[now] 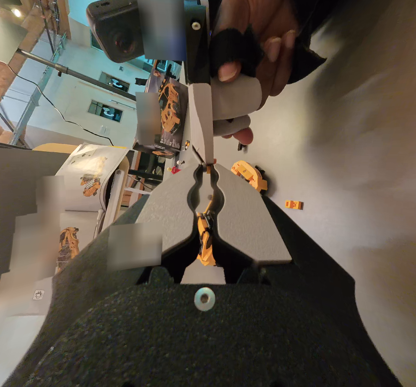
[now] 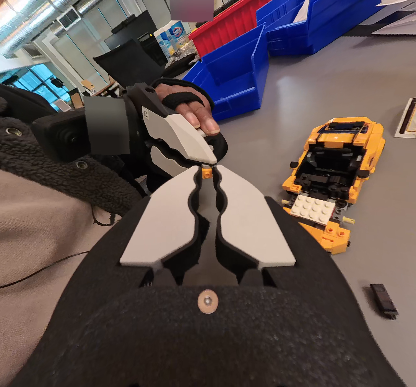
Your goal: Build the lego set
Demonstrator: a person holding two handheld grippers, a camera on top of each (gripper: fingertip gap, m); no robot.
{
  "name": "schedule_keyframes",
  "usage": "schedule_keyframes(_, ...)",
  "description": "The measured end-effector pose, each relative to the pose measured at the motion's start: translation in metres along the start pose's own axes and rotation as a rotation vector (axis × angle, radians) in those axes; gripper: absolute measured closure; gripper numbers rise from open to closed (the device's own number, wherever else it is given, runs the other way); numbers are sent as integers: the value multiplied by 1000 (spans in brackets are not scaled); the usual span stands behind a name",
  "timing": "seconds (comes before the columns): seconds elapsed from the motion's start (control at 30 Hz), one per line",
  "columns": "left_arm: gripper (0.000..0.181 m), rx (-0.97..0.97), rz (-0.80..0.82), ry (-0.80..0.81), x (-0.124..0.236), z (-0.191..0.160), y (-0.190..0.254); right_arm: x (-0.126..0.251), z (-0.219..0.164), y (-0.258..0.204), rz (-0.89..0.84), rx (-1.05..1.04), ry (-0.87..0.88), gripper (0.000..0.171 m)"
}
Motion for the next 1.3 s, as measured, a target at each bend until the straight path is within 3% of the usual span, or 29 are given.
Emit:
schedule_keyframes(0.2,175,21,-7,0,-1,0,1,0,-1,1,-26,51,-11,163)
schedule_keyframes(0.3,174,124,-34,20,-4,-3,0,0,-1,2,-42,69,-12,163)
schedule_keyframes(0.57,165,743,-274,153,1,-18,-11,3,2,4,-68,118,7,164)
schedule_keyframes(0.77,176,1146,-432,337,10,-20,-26,2,-1,4,-111,241,-22,164)
schedule_keyframes(0.93,181,1211,-432,328,5,-25,-25,-2,-6,2,-133,323,-53,164)
schedule_keyframes(1.3,181,1129,-469,205,-9,-26,-4,-4,-12,6,-177,383,-105,163)
Point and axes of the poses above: each gripper's, where its closed fingertips meet, x back along the fingers, z out of its top, y = z × x across the jaws, the point moved 3 cm from there along x, back along the fingers, and after that the axes turned 1 degree about z, right-handed, at the moved point
